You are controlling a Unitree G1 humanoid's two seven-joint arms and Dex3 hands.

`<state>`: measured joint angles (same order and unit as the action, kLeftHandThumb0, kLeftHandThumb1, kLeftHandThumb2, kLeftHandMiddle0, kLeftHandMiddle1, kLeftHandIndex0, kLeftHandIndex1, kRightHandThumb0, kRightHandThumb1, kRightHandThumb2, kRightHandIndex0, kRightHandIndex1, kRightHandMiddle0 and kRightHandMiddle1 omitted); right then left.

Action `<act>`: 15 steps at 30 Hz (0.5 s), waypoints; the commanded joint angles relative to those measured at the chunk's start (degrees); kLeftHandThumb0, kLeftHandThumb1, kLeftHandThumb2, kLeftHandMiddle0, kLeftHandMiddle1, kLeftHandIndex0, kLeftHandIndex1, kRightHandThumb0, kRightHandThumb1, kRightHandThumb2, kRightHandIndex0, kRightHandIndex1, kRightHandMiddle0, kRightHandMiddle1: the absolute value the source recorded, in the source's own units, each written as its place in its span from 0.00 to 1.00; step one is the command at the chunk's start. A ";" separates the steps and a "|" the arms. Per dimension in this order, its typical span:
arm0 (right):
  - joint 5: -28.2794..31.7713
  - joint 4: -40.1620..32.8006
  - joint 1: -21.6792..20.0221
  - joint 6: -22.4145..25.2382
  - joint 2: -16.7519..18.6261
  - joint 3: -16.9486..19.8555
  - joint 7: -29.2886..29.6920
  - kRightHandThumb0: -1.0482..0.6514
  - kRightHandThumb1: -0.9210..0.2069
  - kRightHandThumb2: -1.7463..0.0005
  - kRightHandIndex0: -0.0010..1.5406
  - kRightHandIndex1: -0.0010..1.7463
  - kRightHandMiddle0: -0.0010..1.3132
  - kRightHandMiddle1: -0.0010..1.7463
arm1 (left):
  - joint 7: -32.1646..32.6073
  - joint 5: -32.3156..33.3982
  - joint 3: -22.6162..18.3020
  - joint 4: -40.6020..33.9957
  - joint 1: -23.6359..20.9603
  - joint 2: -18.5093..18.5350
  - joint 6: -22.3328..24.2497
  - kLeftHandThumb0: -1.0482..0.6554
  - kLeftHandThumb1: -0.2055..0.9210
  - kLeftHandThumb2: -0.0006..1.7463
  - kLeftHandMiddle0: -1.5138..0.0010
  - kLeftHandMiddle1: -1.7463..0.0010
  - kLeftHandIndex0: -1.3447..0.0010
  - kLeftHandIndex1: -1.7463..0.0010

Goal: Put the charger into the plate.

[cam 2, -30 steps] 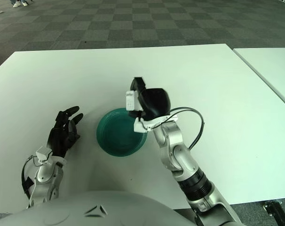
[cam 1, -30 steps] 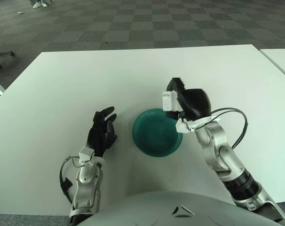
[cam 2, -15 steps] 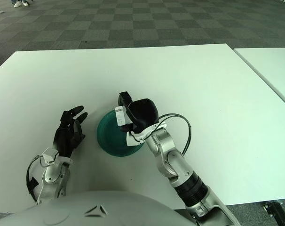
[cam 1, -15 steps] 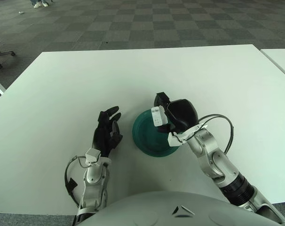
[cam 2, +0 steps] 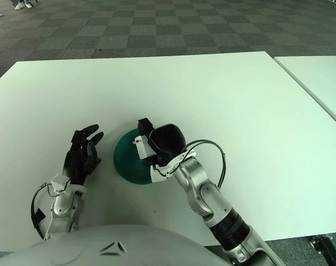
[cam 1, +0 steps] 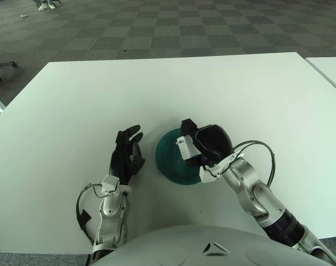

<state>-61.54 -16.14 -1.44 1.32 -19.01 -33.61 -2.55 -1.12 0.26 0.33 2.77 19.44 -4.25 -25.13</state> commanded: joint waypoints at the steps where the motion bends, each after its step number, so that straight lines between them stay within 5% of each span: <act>1: -0.80 0.45 -0.21 -1.88 -0.72 -0.10 0.50 0.37 0.37 0.38 0.64 1.00 0.36 1.00 | 0.58 -0.58 0.46 2.41 0.96 -0.08 2.06 0.16 1.00 0.51 0.78 0.67 0.82 0.35; 13: -3.07 -1.62 -0.86 -5.88 -3.90 0.51 -3.35 0.40 0.08 0.63 0.46 1.00 0.20 1.00 | 2.60 -2.34 1.02 2.20 1.04 -0.79 2.31 0.18 1.00 0.51 0.80 0.69 0.87 0.37; 15: -3.42 -1.88 -0.83 -5.95 -4.05 0.63 -4.16 0.26 0.03 0.62 0.44 1.00 0.19 0.94 | 2.93 -2.59 1.14 2.26 1.04 -0.78 2.12 0.18 1.00 0.52 0.81 0.69 0.88 0.37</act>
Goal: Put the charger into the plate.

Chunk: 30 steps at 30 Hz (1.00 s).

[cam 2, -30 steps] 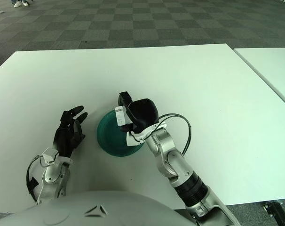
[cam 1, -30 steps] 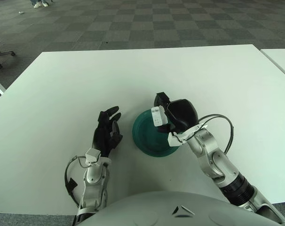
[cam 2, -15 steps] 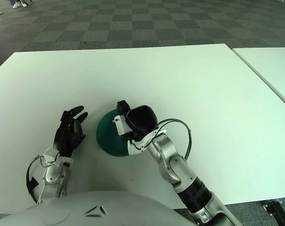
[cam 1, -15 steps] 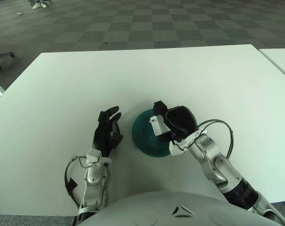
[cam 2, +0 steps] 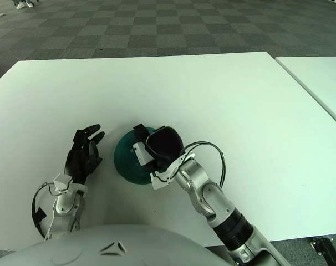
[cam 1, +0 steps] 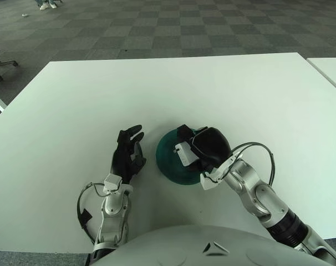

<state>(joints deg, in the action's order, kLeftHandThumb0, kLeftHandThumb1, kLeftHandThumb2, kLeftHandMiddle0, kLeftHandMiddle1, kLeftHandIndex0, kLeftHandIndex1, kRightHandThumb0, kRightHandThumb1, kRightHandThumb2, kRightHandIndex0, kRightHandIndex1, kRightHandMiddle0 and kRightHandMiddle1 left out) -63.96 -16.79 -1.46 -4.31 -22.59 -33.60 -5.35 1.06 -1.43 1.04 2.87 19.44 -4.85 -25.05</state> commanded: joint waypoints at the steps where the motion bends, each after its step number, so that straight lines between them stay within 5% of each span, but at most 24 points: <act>1: -1.61 -1.49 -0.77 -0.31 -0.73 0.63 -1.83 0.25 0.03 0.62 0.44 1.00 0.19 0.94 | 1.07 -1.20 0.50 2.22 1.06 -0.26 1.83 0.18 1.00 0.52 0.81 0.69 0.88 0.37; 6: -3.77 -2.02 -0.58 -0.57 -1.45 0.72 -2.21 0.12 0.00 0.58 0.23 0.88 0.09 0.81 | 2.23 -2.16 0.73 2.58 1.00 -0.57 1.12 0.19 1.00 0.52 0.82 0.73 0.87 0.38; 14: -1.77 -2.66 0.48 -2.69 -1.70 2.75 1.37 0.01 0.00 0.46 0.18 0.24 0.00 0.38 | 4.70 -2.78 0.50 3.60 -0.13 -1.81 1.67 0.19 1.00 0.53 0.80 0.85 0.92 0.41; 17: -1.06 -2.32 0.47 -4.29 -2.09 3.62 3.71 0.00 0.00 0.45 0.14 0.10 0.00 0.25 | 6.21 -3.43 0.89 0.59 1.32 -2.84 2.81 0.19 1.00 0.55 0.81 0.90 0.95 0.42; 24: -1.90 0.62 0.25 -7.28 -2.36 4.83 10.39 0.02 0.00 0.49 0.04 0.01 0.00 0.05 | 7.51 -3.95 1.52 -0.84 1.61 -2.81 4.49 0.17 1.00 0.57 0.85 0.96 1.00 0.46; 30: -1.65 4.13 -0.27 -9.13 -1.67 5.25 16.09 0.05 0.00 0.53 0.01 0.00 0.00 0.01 | 7.36 -3.88 1.86 -0.74 1.24 -2.18 5.00 0.15 1.00 0.57 0.88 0.98 1.00 0.52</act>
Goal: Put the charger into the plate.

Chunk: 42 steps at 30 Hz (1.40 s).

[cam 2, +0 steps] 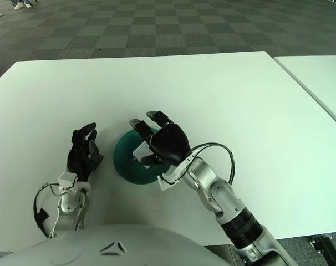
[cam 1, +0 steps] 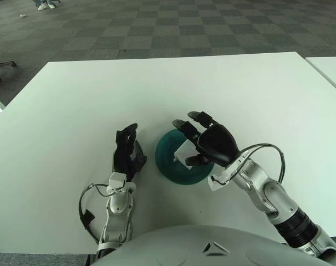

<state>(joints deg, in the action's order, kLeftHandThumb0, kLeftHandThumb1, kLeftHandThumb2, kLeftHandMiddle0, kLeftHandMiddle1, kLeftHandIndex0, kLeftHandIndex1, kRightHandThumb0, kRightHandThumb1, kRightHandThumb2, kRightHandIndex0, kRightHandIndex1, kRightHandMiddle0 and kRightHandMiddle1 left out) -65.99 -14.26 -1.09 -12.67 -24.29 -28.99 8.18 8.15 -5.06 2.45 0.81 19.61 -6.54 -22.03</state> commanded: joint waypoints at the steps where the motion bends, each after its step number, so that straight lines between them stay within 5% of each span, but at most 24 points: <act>1: 0.45 2.15 -0.74 -1.04 0.18 0.73 3.55 0.05 0.00 0.53 0.00 0.00 0.00 0.01 | 0.07 -0.17 0.53 1.26 1.16 -0.35 1.89 0.15 1.00 0.57 0.88 0.98 1.00 0.52; 10: 7.25 4.54 -0.93 -4.37 1.17 3.37 7.52 0.05 0.00 0.52 0.00 0.00 0.00 0.00 | -1.12 0.43 1.18 1.25 2.21 0.27 0.66 0.13 1.00 0.55 0.90 1.00 1.00 0.59; 14: 20.97 6.62 0.56 -5.46 4.29 6.97 5.02 0.04 0.00 0.49 0.00 0.00 0.00 0.00 | -1.03 0.18 1.32 1.90 2.50 0.42 -0.54 0.12 1.00 0.56 0.91 1.00 1.00 0.61; 18: 45.02 13.89 0.91 -6.90 8.13 13.97 -1.36 0.05 0.00 0.47 0.05 0.02 0.02 0.01 | -1.51 1.03 1.20 3.35 2.18 0.43 -2.56 0.12 1.00 0.56 0.90 0.99 1.00 0.58; 24: 57.38 27.43 -2.94 -7.63 11.33 20.30 -5.26 0.07 0.00 0.45 0.17 0.01 0.00 0.24 | -3.46 4.11 1.31 3.39 2.90 0.13 -3.22 0.12 1.00 0.56 0.87 0.98 1.00 0.56; 27: 66.37 26.16 -0.08 -4.39 14.30 23.75 -8.20 0.08 0.00 0.45 0.21 0.02 0.00 0.35 | -5.03 6.70 1.47 2.68 3.65 -0.08 -2.56 0.12 1.00 0.56 0.85 0.98 1.00 0.57; 33: 73.04 24.96 6.63 -6.31 17.79 26.77 -8.05 0.10 0.00 0.46 0.23 0.02 0.00 0.44 | -6.11 7.96 1.24 1.32 4.54 0.51 -2.38 0.13 1.00 0.55 0.83 0.98 1.00 0.58; 42: 75.79 25.96 6.98 -6.46 20.81 29.02 -9.54 0.11 0.00 0.48 0.22 0.01 0.00 0.46 | -7.11 8.97 0.48 -0.05 5.32 0.89 -1.98 0.12 1.00 0.55 0.81 0.97 1.00 0.55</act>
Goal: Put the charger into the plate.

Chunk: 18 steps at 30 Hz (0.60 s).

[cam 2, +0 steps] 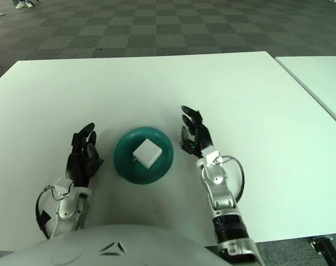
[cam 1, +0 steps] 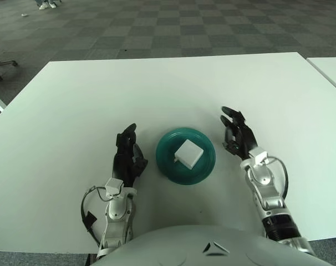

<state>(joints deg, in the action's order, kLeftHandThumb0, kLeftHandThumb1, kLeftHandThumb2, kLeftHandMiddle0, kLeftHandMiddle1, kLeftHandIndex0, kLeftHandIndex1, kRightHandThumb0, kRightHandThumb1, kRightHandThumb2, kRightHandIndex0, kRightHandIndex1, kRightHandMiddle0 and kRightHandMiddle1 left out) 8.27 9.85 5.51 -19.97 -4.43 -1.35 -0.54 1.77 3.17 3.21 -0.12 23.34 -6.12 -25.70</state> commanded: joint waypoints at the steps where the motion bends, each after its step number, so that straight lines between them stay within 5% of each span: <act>1: 1.39 2.03 0.40 0.62 1.15 1.53 -1.00 0.11 0.00 0.48 0.22 0.01 0.00 0.46 | -0.86 0.83 -0.36 0.83 1.63 0.52 1.68 0.12 1.00 0.55 0.80 0.97 1.00 0.55; 18: -6.37 6.63 3.69 -0.93 -0.56 1.70 -2.14 0.07 0.00 0.44 0.12 0.00 0.00 0.29 | -1.66 1.43 -1.02 -0.58 2.38 0.71 2.43 0.12 1.00 0.55 0.80 0.98 1.00 0.54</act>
<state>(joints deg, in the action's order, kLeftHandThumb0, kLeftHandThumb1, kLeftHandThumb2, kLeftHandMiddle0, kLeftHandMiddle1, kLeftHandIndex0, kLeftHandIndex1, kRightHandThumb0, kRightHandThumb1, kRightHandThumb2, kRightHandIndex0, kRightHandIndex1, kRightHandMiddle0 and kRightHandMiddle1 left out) 2.70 12.57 6.18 -22.09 -4.56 0.11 -2.13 0.50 4.06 2.55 -1.36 24.45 -5.86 -25.04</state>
